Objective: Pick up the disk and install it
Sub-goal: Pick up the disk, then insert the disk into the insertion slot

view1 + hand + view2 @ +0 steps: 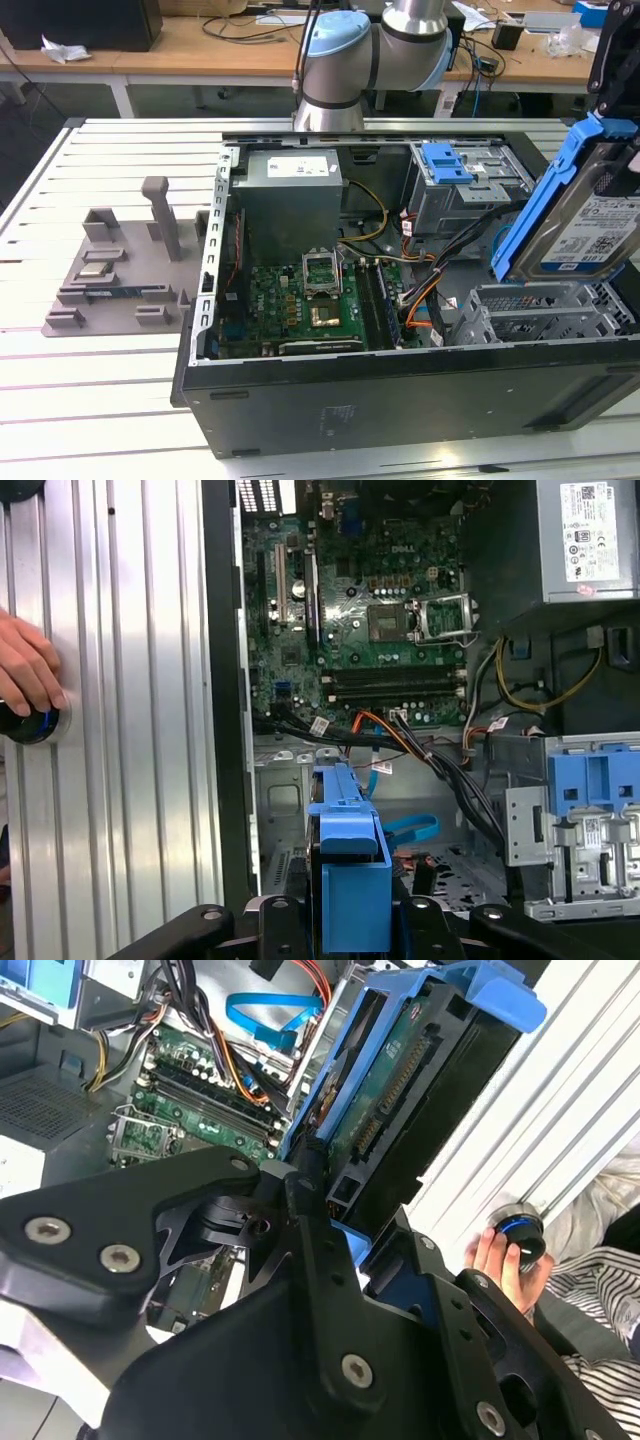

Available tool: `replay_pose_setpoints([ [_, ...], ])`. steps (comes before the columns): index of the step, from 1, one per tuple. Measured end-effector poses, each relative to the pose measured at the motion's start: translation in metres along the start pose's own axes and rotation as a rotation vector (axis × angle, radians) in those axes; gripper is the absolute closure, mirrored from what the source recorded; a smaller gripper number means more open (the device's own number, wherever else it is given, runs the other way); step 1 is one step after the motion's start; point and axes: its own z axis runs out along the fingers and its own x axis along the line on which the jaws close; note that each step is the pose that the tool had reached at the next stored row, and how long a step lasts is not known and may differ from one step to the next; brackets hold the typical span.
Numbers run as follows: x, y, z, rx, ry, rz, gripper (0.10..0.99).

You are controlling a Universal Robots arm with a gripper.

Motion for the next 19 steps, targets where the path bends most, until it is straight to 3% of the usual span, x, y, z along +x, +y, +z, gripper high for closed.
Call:
replay_pose_setpoints([
  [12,0.0000,-0.0004,0.0147,0.000,-0.0001,0.000,0.714],
  [19,0.0001,-0.0004,0.0151,0.000,-0.0001,0.000,0.714],
])
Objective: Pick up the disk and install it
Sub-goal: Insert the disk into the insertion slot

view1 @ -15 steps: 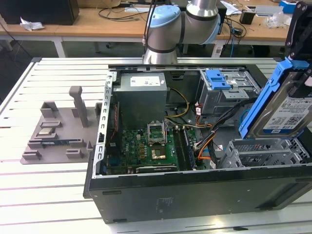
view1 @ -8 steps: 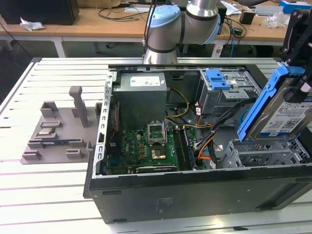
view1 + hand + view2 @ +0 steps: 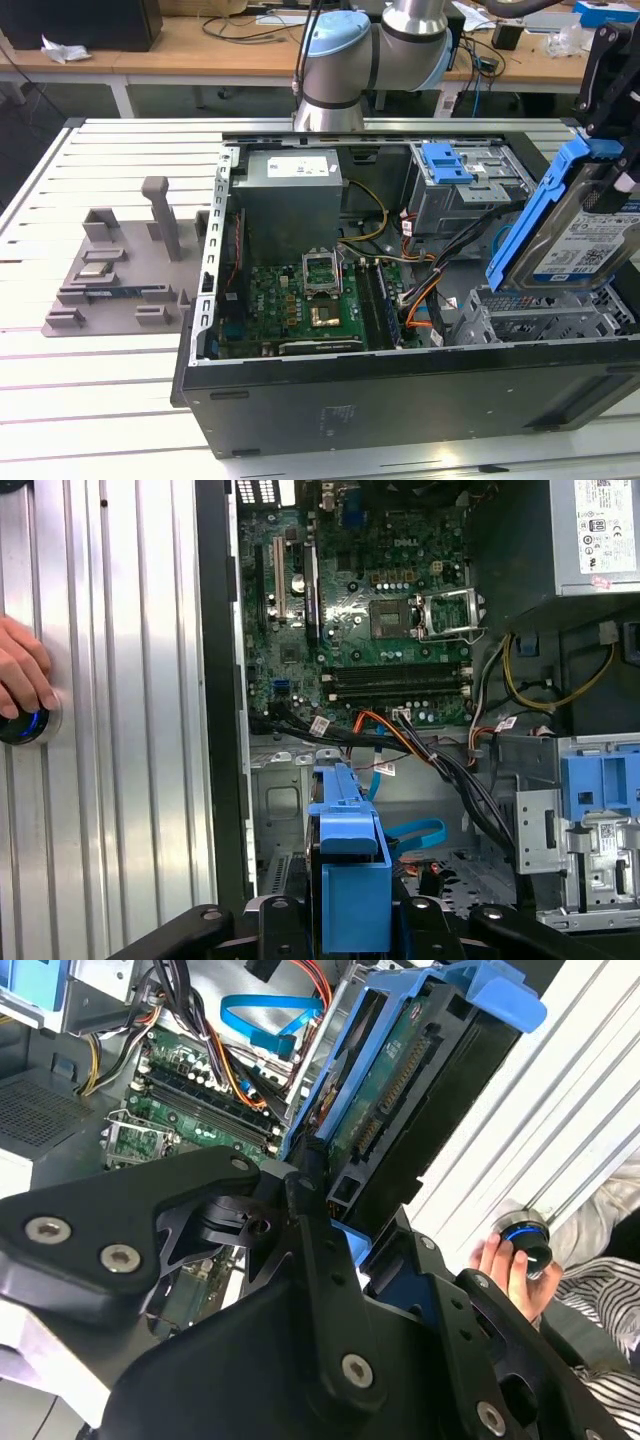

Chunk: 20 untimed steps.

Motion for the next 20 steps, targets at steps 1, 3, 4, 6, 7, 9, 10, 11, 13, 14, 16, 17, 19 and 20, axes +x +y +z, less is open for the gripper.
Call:
replay_pose_setpoints([
  [1,0.0000,0.0000,0.0000,0.000,0.0000,0.000,0.714],
  [3,0.0000,0.0001,0.0003,0.000,0.0034,-0.057,0.714],
  [4,0.0000,0.0001,0.0010,0.000,0.0045,-0.066,0.714],
  [6,0.0000,0.0001,0.0039,0.000,0.0059,-0.080,0.714],
  [7,0.0000,0.0001,0.0060,0.000,0.0059,-0.080,0.714],
  [9,0.0000,0.0000,0.0095,0.000,0.0054,-0.055,0.714],
  [10,0.0000,0.0000,0.0112,0.000,0.0049,-0.026,0.714],
  [11,0.0000,-0.0001,0.0118,0.000,0.0047,-0.019,0.714],
  [13,0.0000,-0.0004,0.0140,0.000,0.0047,-0.019,0.714],
  [14,0.0000,-0.0004,0.0150,-0.001,0.0046,-0.019,0.714],
  [16,0.0000,-0.0007,0.0174,-0.001,0.0047,-0.019,0.714],
  [17,-0.0001,-0.0009,0.0184,-0.001,0.0046,-0.019,0.714],
  [19,-0.0005,-0.0017,0.0201,-0.001,0.0047,-0.019,0.714],
  [20,-0.0006,-0.0019,0.0210,-0.001,0.0047,-0.019,0.714],
])
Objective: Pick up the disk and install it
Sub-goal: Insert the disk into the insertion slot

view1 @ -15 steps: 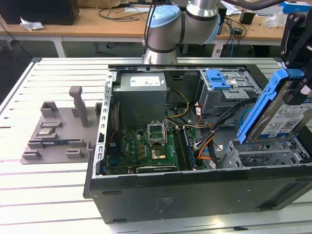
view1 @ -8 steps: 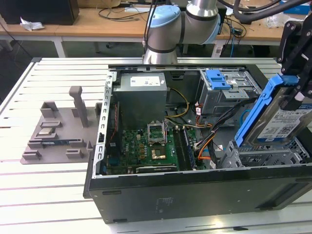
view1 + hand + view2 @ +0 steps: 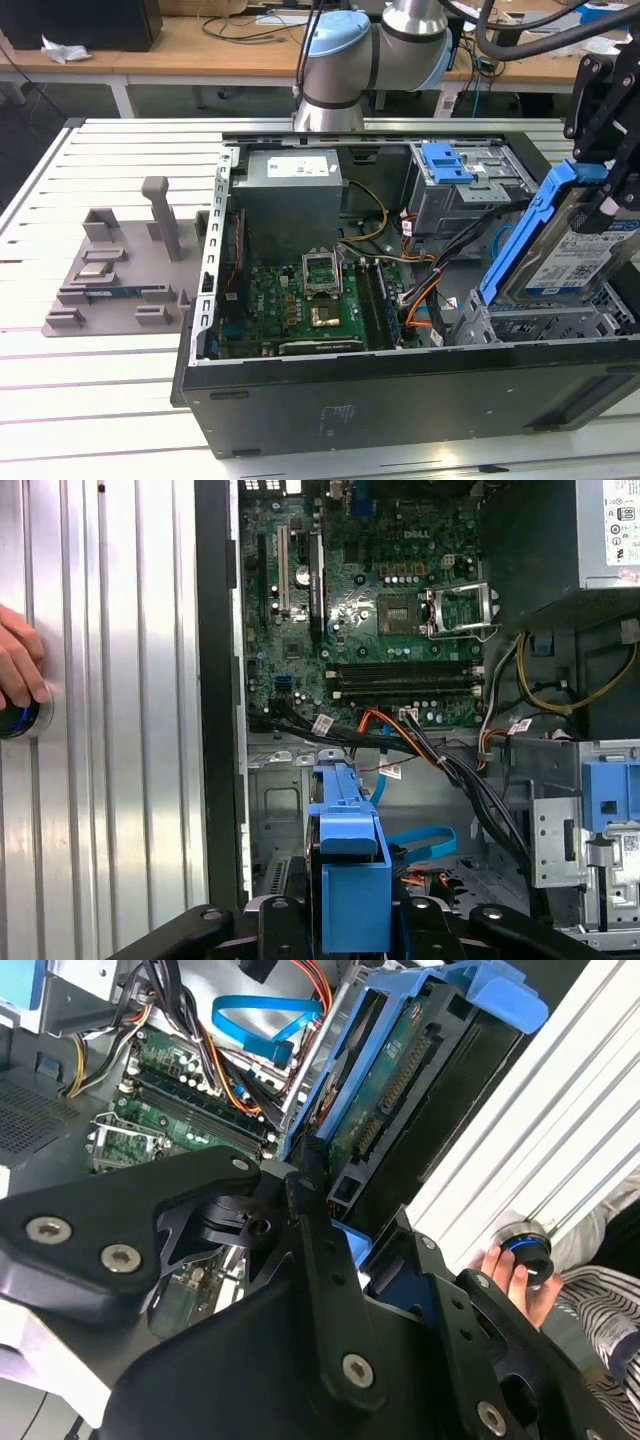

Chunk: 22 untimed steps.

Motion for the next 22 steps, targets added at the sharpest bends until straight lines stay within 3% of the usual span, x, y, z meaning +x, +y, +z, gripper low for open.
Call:
replay_pose_setpoints([
  [22,-0.0005,-0.0008,0.0351,0.000,0.0000,0.000,0.714],
])
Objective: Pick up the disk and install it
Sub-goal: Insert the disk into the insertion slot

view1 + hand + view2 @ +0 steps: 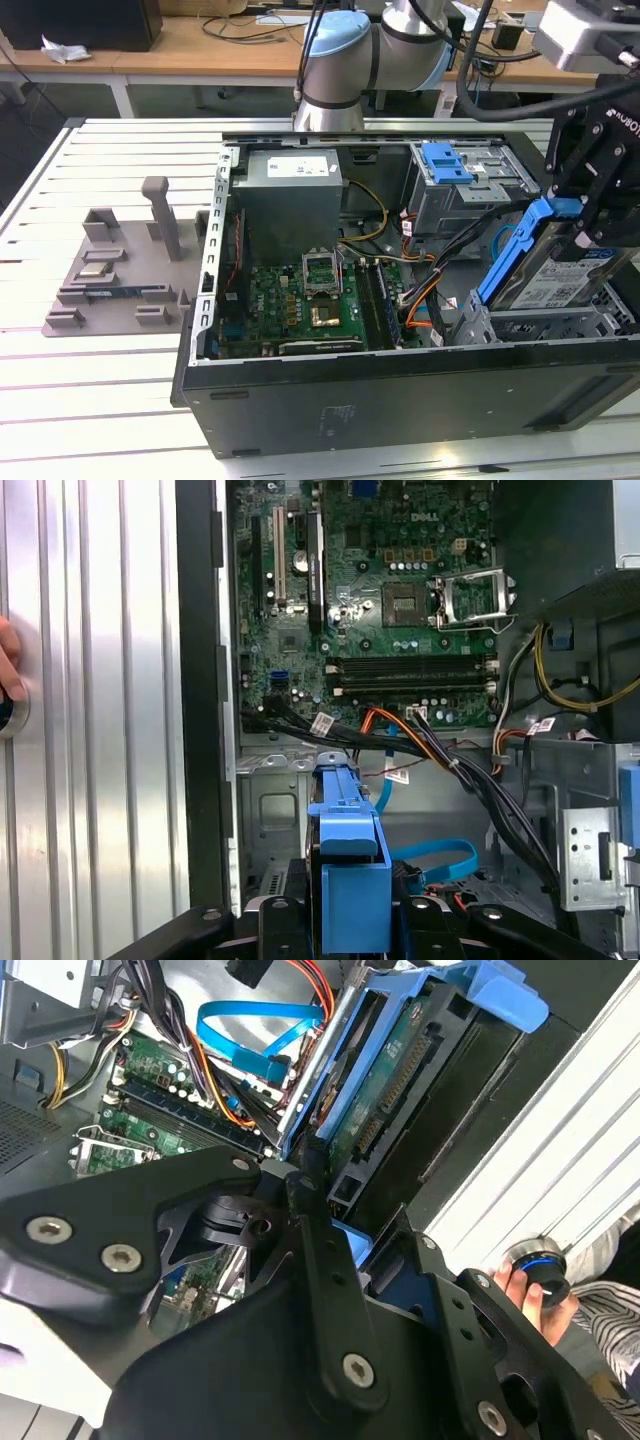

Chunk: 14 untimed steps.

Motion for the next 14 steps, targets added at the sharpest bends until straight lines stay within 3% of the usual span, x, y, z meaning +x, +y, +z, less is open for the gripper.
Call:
replay_pose_setpoints([
  [4,0.0000,-0.0001,0.0056,0.000,0.0001,0.000,0.714],
  [10,0.0000,-0.0001,0.0058,0.000,0.0002,0.000,0.702],
  [11,0.0000,-0.0001,0.0059,0.000,0.0000,0.000,0.639],
  [14,0.0000,-0.0001,0.0060,0.000,0.0002,0.000,0.655],
])
